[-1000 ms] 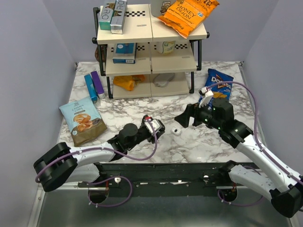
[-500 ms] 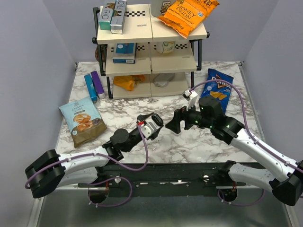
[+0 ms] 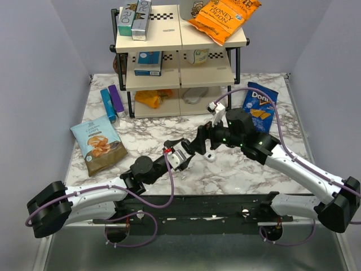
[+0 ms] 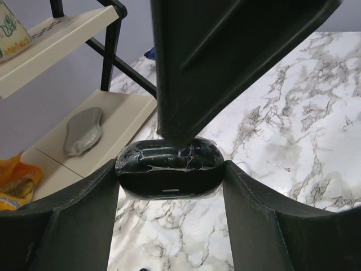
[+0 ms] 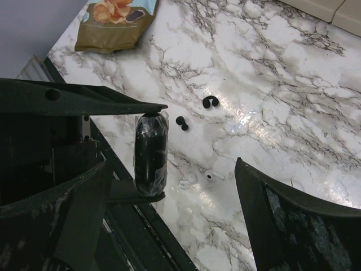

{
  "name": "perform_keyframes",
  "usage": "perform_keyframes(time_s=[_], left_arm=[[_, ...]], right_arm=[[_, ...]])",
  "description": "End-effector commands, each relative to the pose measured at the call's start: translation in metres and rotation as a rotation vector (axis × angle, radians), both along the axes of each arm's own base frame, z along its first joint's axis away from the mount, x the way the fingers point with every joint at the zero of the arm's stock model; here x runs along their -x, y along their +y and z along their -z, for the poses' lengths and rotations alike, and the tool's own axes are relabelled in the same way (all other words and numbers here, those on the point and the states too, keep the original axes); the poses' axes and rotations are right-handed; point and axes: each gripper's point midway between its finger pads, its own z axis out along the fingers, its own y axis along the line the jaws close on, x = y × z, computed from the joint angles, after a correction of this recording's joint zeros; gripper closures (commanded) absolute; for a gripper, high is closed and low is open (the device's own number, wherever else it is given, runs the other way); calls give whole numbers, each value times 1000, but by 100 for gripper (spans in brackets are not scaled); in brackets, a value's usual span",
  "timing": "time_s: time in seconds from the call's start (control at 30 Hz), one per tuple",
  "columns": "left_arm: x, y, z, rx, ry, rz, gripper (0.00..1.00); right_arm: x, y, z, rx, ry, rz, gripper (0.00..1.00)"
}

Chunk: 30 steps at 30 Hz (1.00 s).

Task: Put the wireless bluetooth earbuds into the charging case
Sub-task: Open the charging case.

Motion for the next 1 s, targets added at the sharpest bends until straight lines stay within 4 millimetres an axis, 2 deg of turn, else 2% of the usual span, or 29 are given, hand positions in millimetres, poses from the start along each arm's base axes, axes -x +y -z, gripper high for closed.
perform_keyframes(time_s=[0.0,0.33,0.97], left_arm=[[7,0,-15,33,-28,19,100],[13,3,-16,38,-24,26,100],[13,9,-15,36,-26,-2,100]], right_arm=[[-4,11,-2,-9,8,-12,3],[-8,10,5,8,31,15,3],[-17,-9,-7,19,-23,128,4]])
